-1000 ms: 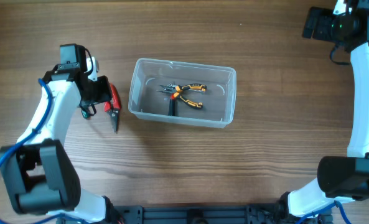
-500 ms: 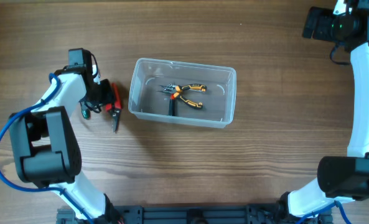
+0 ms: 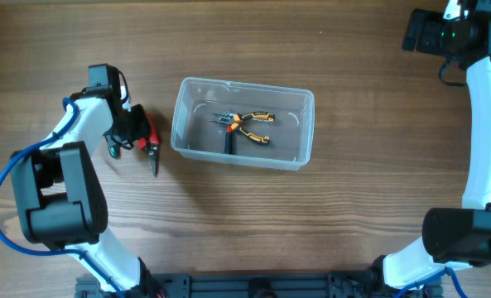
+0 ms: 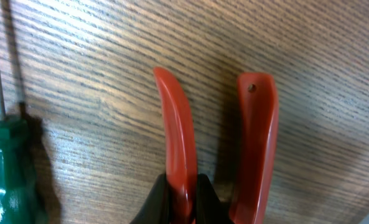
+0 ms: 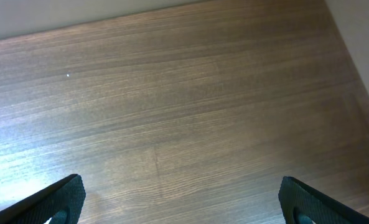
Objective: Pack container
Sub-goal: 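Reach the left gripper to the red-handled pliers and grasp them, then carry the red pliers into the container and release them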
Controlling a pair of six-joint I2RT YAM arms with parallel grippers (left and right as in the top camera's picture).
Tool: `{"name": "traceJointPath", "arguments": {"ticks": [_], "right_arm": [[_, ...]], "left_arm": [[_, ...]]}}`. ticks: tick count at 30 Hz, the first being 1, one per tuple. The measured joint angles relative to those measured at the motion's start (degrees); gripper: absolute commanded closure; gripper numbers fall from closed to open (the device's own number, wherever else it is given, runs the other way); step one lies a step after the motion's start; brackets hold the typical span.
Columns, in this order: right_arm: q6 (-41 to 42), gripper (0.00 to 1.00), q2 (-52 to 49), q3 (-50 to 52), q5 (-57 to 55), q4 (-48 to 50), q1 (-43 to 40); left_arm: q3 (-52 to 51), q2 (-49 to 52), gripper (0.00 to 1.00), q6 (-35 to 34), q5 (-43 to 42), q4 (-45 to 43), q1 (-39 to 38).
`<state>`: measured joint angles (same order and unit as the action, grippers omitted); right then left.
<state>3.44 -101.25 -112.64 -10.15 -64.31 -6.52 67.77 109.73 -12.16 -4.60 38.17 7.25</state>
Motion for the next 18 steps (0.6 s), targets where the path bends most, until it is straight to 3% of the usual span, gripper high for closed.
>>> {"name": "traceJointPath", "arguments": {"ticks": [4,11,14,18], "right_arm": [[0.0,0.00,0.0,0.0,0.0,0.0,0.0],[0.0,0.00,0.0,0.0,0.0,0.0,0.0],[0.0,0.00,0.0,0.0,0.0,0.0,0.0],[0.0,0.00,0.0,0.0,0.0,0.0,0.0]], "left_arm": [[4.1,-1.3,0.96,0.0,-0.1,3.2,0.0],[15.4,-14.3,0.96,0.1,-0.4,2.4,-0.3],[16.0,-18.9,0.96,3.2,-1.5,0.7,-2.1],[16.0,-22.6,0.96,12.9,-6.9,-1.9,-10.3]]}}
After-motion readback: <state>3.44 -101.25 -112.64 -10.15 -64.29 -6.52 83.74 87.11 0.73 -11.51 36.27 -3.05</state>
